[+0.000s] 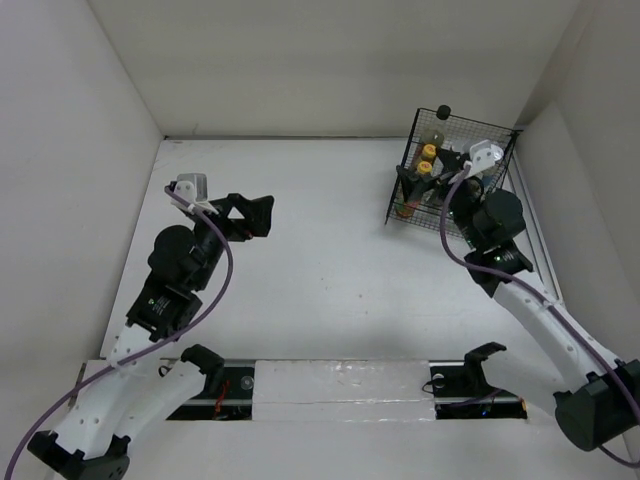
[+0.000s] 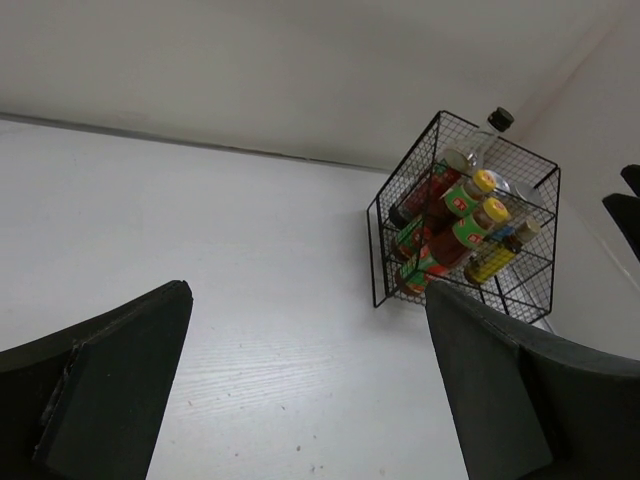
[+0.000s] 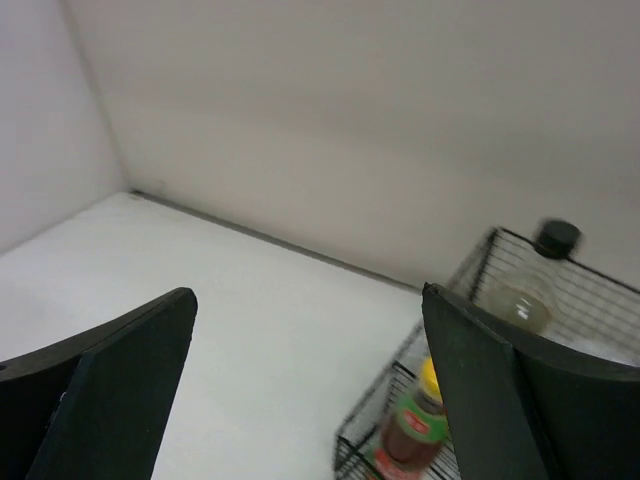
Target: Organize the condiment bottles
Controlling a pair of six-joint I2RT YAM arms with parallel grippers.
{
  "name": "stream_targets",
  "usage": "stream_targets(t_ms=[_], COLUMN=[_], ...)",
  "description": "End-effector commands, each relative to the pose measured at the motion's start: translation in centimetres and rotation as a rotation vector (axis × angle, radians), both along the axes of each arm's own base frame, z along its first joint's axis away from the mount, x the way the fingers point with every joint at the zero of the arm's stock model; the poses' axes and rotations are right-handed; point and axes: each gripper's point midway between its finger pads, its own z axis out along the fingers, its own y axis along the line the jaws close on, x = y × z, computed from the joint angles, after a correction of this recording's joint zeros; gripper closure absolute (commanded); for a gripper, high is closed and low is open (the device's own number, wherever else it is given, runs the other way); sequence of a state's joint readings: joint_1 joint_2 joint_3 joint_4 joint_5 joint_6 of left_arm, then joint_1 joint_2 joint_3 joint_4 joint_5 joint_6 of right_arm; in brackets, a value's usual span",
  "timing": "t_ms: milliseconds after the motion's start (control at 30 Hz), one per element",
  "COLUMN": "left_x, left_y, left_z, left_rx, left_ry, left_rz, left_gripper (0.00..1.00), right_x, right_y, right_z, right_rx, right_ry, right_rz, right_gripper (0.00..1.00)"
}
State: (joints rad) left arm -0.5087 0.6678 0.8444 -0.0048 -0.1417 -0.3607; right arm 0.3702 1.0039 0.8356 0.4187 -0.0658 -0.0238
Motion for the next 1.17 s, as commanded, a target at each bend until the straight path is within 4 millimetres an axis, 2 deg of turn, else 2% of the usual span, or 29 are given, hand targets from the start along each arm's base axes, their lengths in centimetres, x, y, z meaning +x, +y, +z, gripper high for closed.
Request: stream_targets(t_ms=[0, 33, 100, 167, 233, 267, 300, 333, 367, 400, 433, 500, 533, 667, 767, 967, 1133], left_x=[-0.4, -0.6, -1.0, -1.1, -1.8, -1.7, -1.9, -1.9, -2.0, -2.0, -2.0, -2.0, -2.1, -1.9, -1.9, -1.7, -1.5], left_y=[1.2, 1.6, 2.2, 3.2, 3.7, 3.9, 4.2, 4.2, 4.5, 4.5, 4.5, 4.5, 4.4, 4.0, 4.0, 3.7, 3.2], left_z=[3.2, 3.5, 3.7, 3.8, 4.5, 4.4, 4.5, 4.5, 4.7, 4.7, 4.7, 4.7, 4.7, 4.2, 4.2, 4.2, 4.2], left_rx=[-0.053, -0.06, -0.08, -0.089, -0.105, -0.106, -0.114, -0.114, -0.12, -0.12, -0.12, -0.12, -0.119, -0.106, -0.106, -0.105, -0.099], left_ry=[-0.079, -0.088, -0.099, -0.107, -0.129, -0.129, -0.138, -0.138, -0.145, -0.145, -0.145, -0.145, -0.146, -0.129, -0.129, -0.129, -0.123], left_rz=[0.047, 0.066, 0.084, 0.127, 0.136, 0.15, 0.159, 0.159, 0.171, 0.171, 0.171, 0.171, 0.16, 0.15, 0.15, 0.139, 0.121], left_gripper=[0.0, 0.0, 0.0, 0.0, 0.0, 0.0, 0.0, 0.0, 0.0, 0.0, 0.0, 0.0, 0.0, 0.0, 0.0, 0.0, 0.0], right_x=[-3.1, -4.9, -6.3, -9.0, -10.0, -11.9, -12.4, -12.6, -13.2, -14.6, -14.9, -15.8, -16.1, -16.2, -15.7, -14.9, -14.0], right_y=[4.2, 6.8, 9.9, 13.8, 17.0, 19.1, 20.2, 21.8, 22.7, 24.1, 25.2, 26.7, 26.9, 27.7, 27.7, 27.5, 26.7], right_z=[2.9, 2.6, 2.4, 1.1, -1.0, -1.8, -2.9, -5.1, -6.4, -7.5, -9.5, -11.9, -11.9, -14.1, -14.6, -14.6, -13.0], right_rx=[-0.021, -0.043, -0.061, -0.089, -0.133, -0.149, -0.169, -0.202, -0.22, -0.236, -0.269, -0.301, -0.302, -0.322, -0.326, -0.34, -0.346], right_ry=[-0.063, -0.067, -0.064, -0.038, -0.005, 0.014, 0.029, 0.068, 0.098, 0.119, 0.15, 0.196, 0.196, 0.223, 0.233, 0.218, 0.177], right_rz=[0.187, 0.296, 0.42, 0.585, 0.678, 0.761, 0.79, 0.82, 0.846, 0.893, 0.914, 0.935, 0.935, 0.934, 0.91, 0.865, 0.801], right_gripper=[0.0, 0.0, 0.0, 0.0, 0.0, 0.0, 0.0, 0.0, 0.0, 0.0, 0.0, 0.0, 0.0, 0.0, 0.0, 0.0, 0.0])
